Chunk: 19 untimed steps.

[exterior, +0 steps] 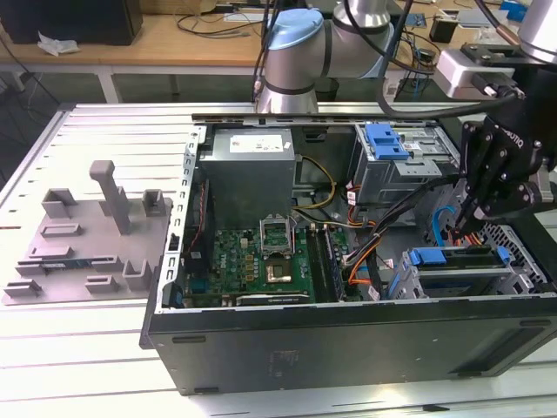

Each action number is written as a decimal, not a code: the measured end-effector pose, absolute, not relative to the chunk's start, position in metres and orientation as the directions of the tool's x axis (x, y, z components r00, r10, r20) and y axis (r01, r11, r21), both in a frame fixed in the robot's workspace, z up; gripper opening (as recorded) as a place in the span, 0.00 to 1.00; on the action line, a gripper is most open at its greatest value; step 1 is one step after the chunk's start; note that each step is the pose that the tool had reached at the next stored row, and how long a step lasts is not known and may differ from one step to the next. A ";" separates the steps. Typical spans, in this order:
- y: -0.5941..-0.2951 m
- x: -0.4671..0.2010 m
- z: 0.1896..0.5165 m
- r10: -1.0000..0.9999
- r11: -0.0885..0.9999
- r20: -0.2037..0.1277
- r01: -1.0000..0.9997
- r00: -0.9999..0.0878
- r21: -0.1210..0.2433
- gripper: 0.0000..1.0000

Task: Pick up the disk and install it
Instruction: 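Insert the second disk wire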

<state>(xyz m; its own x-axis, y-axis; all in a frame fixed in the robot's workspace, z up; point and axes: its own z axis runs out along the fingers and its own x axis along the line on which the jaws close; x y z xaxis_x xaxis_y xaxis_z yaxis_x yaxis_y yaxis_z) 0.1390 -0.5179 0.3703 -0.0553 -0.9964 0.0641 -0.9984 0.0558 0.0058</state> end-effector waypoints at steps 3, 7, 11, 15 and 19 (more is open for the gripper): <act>-0.521 0.139 0.370 -0.997 0.054 0.056 -0.999 -0.054 0.006 0.16; -0.526 0.140 0.370 -0.998 0.051 0.040 -0.999 -0.051 0.007 0.16; -0.530 0.141 0.370 -0.998 0.048 0.027 -0.999 -0.048 0.006 0.16; -0.534 0.141 0.369 -0.999 0.045 0.015 -0.999 -0.045 0.005 0.16; -0.536 0.141 0.367 -0.999 0.040 0.005 -0.999 -0.040 0.003 0.16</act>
<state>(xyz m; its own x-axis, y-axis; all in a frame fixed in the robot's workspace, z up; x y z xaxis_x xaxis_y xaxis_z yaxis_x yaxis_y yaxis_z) 0.1408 -0.5357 0.3670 -0.0397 -0.9992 0.0046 -0.9992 0.0397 0.0030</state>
